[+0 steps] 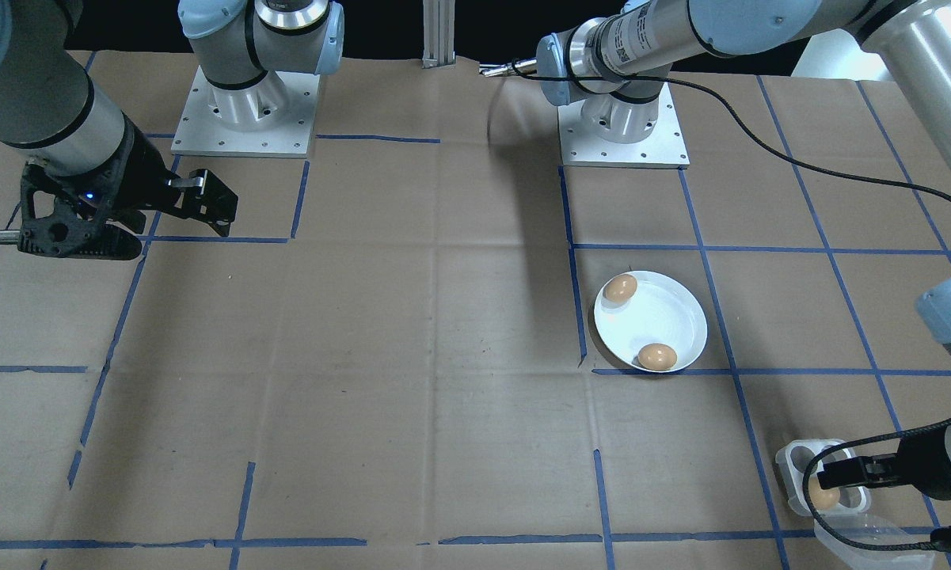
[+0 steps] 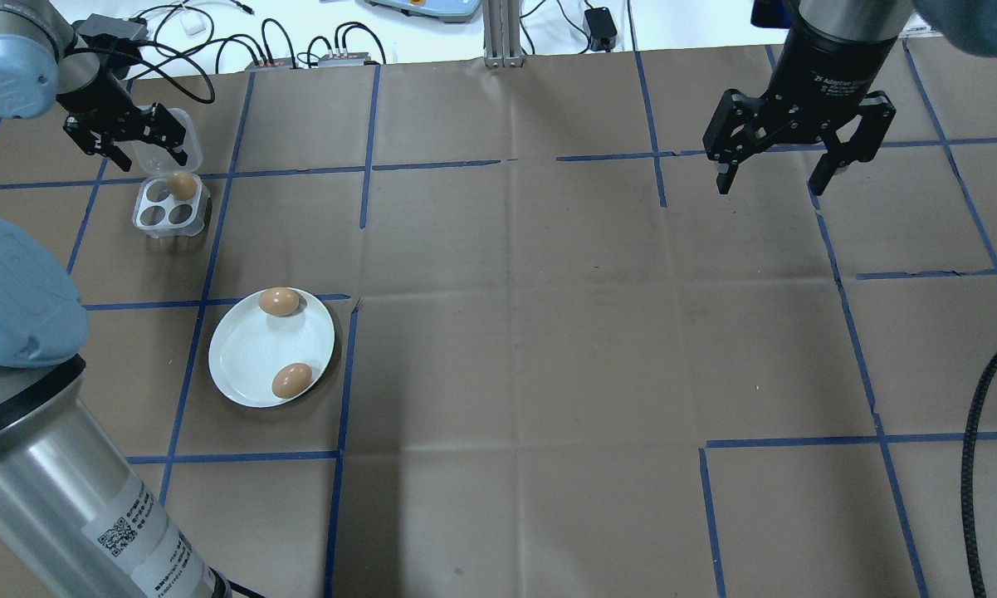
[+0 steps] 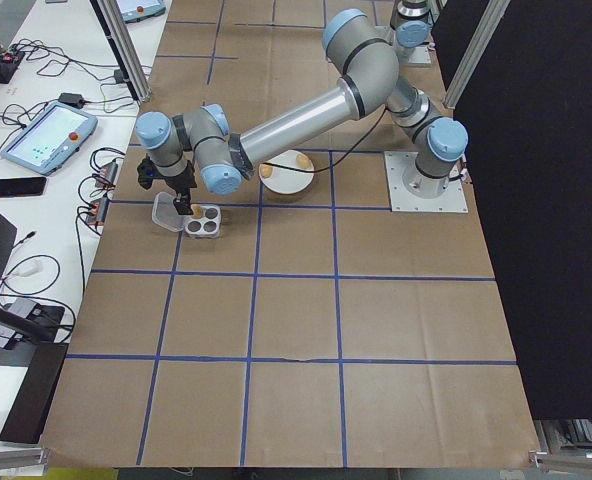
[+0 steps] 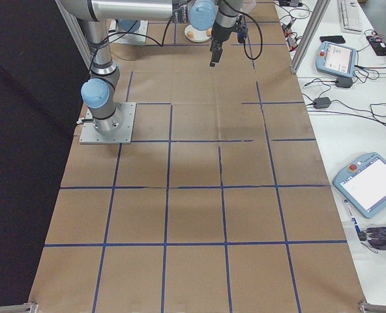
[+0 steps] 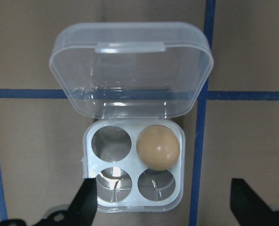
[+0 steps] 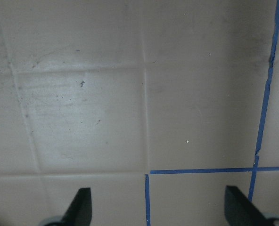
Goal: Place egg on plate
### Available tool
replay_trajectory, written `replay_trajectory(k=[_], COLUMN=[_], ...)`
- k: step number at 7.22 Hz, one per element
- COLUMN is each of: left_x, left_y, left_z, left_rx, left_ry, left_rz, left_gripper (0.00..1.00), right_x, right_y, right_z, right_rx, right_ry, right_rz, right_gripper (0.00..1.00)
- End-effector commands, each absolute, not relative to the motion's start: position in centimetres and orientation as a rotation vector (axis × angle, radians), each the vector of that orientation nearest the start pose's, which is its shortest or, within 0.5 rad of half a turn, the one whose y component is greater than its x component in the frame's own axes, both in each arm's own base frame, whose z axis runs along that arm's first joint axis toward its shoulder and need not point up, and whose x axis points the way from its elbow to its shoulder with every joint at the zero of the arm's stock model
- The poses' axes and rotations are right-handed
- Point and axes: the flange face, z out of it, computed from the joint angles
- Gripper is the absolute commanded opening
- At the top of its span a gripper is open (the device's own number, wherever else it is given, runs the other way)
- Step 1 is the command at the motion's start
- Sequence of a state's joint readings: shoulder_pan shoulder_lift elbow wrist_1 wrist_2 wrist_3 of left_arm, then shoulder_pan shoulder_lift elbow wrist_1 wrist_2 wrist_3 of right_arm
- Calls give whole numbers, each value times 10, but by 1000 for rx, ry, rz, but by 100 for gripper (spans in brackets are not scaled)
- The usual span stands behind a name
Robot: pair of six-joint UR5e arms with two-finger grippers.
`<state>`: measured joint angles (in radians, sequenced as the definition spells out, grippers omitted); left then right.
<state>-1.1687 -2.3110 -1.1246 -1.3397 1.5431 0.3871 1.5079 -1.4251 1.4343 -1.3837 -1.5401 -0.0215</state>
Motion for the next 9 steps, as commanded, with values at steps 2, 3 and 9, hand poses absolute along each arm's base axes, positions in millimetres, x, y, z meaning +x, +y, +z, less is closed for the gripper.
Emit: replay_trajectory(k=[2, 3, 9], left_x=[177, 177, 165], left_y=[-755, -754, -755], left_z=[219, 214, 209], left_rx=[-19, -16, -11], left_ry=[3157, 3138, 3151], left_rz=[89, 105, 115], left_gripper=[99, 97, 51], right_x=[103, 103, 103], right_y=[-540, -540, -540], right_z=[462, 462, 462], right_rx=[69, 69, 69], right_ry=[3087, 3087, 3087], right_rz=[302, 302, 302], right_gripper=[100, 100, 100])
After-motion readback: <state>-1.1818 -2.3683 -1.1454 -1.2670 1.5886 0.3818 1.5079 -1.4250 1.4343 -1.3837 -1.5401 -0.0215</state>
